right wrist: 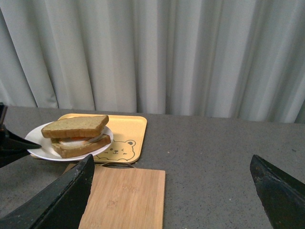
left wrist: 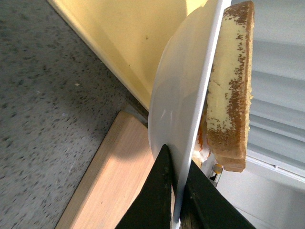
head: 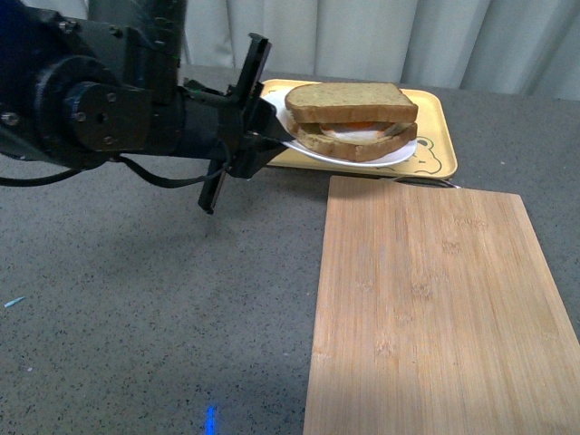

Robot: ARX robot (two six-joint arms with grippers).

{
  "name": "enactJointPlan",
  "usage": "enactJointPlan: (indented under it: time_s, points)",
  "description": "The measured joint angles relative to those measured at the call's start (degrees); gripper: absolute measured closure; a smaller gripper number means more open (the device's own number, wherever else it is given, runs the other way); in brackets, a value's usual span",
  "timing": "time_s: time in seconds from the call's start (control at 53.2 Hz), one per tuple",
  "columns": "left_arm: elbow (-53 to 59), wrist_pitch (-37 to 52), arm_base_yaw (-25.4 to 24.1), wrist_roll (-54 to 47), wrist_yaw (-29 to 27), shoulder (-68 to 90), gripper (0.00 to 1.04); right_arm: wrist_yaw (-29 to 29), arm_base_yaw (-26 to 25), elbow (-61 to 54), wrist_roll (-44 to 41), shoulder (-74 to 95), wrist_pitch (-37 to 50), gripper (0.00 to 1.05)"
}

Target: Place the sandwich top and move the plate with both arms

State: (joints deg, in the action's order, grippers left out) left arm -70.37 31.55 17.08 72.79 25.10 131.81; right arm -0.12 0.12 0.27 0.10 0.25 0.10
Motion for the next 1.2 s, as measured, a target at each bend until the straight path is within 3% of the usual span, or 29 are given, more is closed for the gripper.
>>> enactJointPlan:
  time_s: [0.563, 0.789, 0.995, 1.07, 1.127, 1.164, 1.202]
  points:
    - [-19.04, -11.23, 0.83, 1.20, -3.10, 10.40, 1.01, 0.02, 0.02, 0.00, 0.02, 0.00, 0.00, 0.09]
    - [-17.81, -11.52, 0.72, -0.33, -3.39, 8.92, 0.69, 0.00, 0.02, 0.00, 0.02, 0.00, 0.00, 0.09]
    - [-8.31, -9.14, 0.02, -8.85, -4.98, 1.27, 0.33, 0.00, 0.02, 0.00, 0.02, 0.00, 0.00, 0.09]
    - [-2.19, -7.56, 0.07, -18.95, -10.93, -5.16, 0.16, 0.00, 0.02, 0.00, 0.02, 0.00, 0.00, 0.09]
    - [6.40, 11.98, 0.66, -34.64, -28.79, -8.33, 0.27, -0.02, 0.02, 0.00, 0.00, 0.00, 0.00, 0.09]
    - [12.79, 23.56, 0.37, -45.53, -36.28, -10.43, 0.36, 0.00, 0.02, 0.00, 0.02, 0.00, 0.00, 0.09]
    - [16.61, 29.05, 0.02, -52.28, -38.82, -11.96, 0.41, 0.02, 0.02, 0.00, 0.00, 0.00, -0.02, 0.09]
